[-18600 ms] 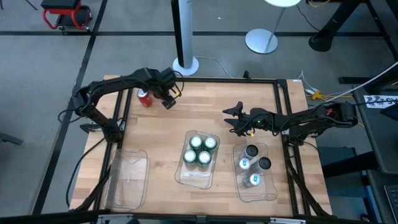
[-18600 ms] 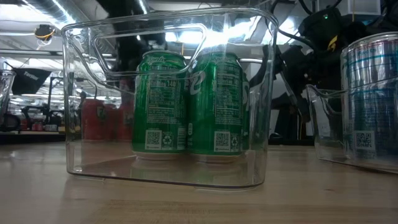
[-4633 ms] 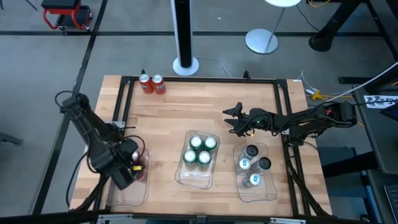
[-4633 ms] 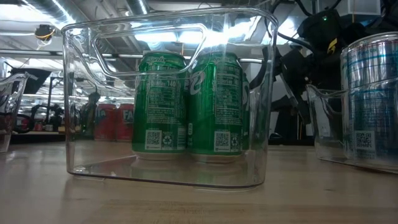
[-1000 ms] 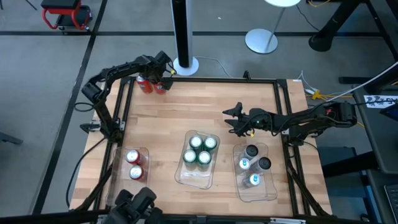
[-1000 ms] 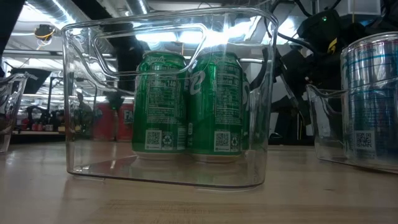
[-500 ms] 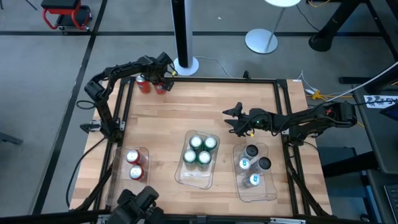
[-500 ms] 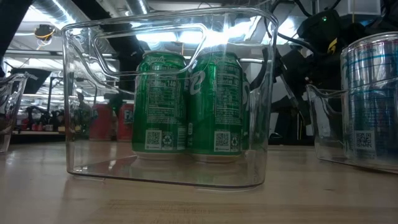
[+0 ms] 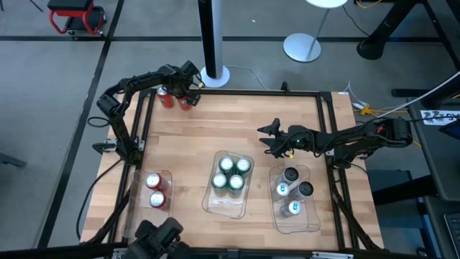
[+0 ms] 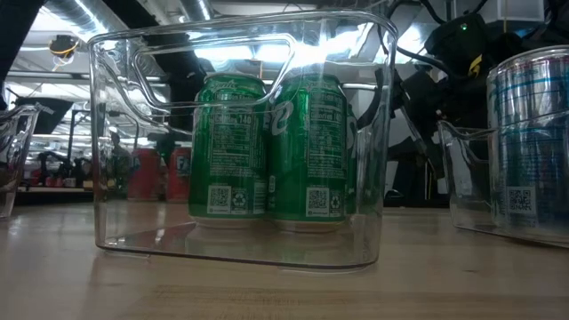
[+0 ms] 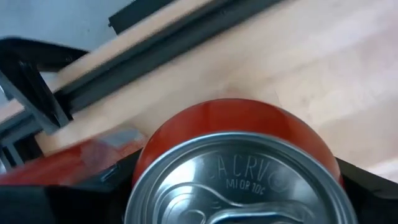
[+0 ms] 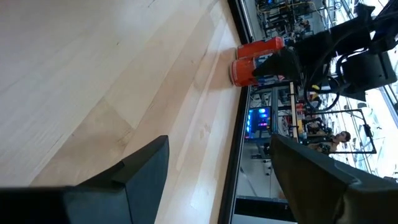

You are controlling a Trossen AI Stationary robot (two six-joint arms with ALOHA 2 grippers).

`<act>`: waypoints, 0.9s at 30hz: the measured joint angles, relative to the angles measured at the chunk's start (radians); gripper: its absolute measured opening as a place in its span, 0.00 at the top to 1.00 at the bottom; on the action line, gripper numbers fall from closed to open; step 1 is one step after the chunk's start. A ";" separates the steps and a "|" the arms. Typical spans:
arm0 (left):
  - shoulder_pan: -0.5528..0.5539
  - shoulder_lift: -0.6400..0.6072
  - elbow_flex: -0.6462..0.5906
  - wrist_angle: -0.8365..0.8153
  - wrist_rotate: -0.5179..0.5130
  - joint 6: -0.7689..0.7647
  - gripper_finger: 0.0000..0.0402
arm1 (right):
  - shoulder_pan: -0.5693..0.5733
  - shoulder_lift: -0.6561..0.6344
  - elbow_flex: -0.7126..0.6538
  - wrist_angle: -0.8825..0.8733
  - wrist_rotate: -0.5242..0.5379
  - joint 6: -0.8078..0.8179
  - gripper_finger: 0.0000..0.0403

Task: Sort soda cans
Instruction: Put the red soda can into the left transparent bin

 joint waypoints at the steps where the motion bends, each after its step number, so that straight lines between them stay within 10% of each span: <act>1: -0.006 -0.007 -0.001 -0.009 0.001 0.000 0.25 | 0.000 0.000 0.000 0.000 0.000 0.000 0.31; 27: -0.578 -0.472 0.002 -0.286 0.108 -0.295 0.25 | 0.000 0.000 0.000 0.001 0.000 -0.001 0.31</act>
